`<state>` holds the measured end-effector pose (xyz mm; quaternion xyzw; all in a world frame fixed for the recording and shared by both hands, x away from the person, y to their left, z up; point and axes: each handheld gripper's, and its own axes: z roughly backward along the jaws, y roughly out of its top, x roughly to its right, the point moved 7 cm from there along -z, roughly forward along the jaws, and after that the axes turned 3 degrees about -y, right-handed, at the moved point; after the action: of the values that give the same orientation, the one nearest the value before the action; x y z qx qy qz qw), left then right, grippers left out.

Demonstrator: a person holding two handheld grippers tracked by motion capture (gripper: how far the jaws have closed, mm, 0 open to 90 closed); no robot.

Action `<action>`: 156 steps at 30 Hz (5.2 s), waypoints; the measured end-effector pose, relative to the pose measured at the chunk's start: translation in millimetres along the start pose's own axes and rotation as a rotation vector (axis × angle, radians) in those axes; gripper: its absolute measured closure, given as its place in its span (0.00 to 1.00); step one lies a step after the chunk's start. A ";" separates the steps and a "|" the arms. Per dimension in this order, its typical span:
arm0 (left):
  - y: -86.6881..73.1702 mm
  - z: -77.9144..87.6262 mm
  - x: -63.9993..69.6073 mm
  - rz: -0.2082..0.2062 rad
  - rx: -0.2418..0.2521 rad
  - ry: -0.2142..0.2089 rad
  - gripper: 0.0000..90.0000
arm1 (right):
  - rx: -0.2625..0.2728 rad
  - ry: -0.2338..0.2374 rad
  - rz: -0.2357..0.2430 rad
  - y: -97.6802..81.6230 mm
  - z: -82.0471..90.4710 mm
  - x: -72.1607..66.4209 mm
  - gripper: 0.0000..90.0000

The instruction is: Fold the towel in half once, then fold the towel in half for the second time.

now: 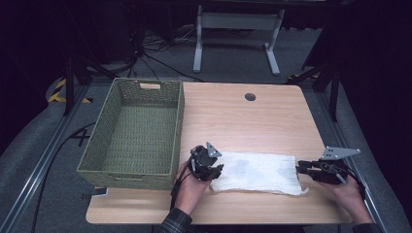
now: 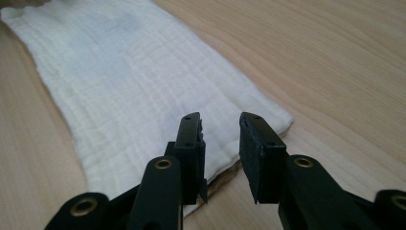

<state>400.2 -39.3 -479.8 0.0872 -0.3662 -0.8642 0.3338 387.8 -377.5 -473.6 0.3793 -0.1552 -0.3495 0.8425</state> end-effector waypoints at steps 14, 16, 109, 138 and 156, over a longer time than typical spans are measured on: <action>10.9 -17.4 -21.0 0.023 -0.037 0.025 0.64 | -0.045 -0.031 -0.045 10.2 -35.7 37.9 0.78; 13.2 -19.8 -23.7 0.018 -0.049 0.034 0.63 | -0.080 -0.036 -0.040 4.3 -43.9 40.9 0.82; -3.6 20.3 4.5 -0.043 0.031 0.013 0.95 | 0.033 -0.009 0.021 3.7 9.2 9.5 0.98; -20.3 28.9 27.0 -0.045 0.035 -0.091 0.85 | 0.035 0.060 0.026 -16.5 26.7 -16.3 0.88; -26.8 -8.2 29.2 -0.060 -0.097 -0.143 0.92 | -0.035 0.081 0.040 -20.4 10.0 -22.6 0.99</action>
<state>367.5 -49.1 -501.5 0.0200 -0.3442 -0.8945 0.2847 357.0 -376.4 -482.1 0.3753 -0.1222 -0.3196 0.8614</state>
